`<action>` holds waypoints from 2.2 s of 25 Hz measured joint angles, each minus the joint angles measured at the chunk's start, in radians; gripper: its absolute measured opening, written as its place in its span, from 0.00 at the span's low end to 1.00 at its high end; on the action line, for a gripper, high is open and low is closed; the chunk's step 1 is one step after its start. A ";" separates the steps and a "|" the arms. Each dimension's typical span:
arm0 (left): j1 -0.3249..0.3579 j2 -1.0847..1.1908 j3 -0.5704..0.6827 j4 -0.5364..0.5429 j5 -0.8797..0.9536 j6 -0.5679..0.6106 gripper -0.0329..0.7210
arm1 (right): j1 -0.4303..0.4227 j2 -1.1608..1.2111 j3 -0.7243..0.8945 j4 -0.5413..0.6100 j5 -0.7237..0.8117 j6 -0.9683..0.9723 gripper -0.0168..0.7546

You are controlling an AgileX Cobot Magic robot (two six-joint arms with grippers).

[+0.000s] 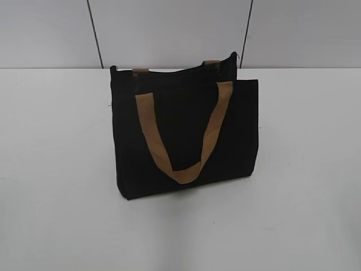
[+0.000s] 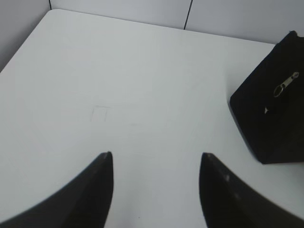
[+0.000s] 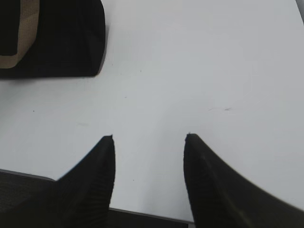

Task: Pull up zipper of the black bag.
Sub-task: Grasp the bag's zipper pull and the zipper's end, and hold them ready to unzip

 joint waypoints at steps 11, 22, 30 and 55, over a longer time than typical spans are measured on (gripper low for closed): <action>0.000 0.000 0.000 -0.003 0.000 0.000 0.62 | 0.000 0.000 0.000 0.000 0.000 0.000 0.50; 0.000 0.112 -0.052 -0.012 -0.100 0.012 0.62 | 0.000 0.000 0.000 0.000 0.000 0.000 0.50; -0.026 0.298 -0.072 -0.004 -0.470 0.060 0.62 | 0.000 0.000 0.000 0.000 0.000 0.000 0.50; -0.174 1.034 0.259 0.046 -1.622 0.028 0.62 | 0.000 0.000 0.000 0.000 0.000 0.000 0.50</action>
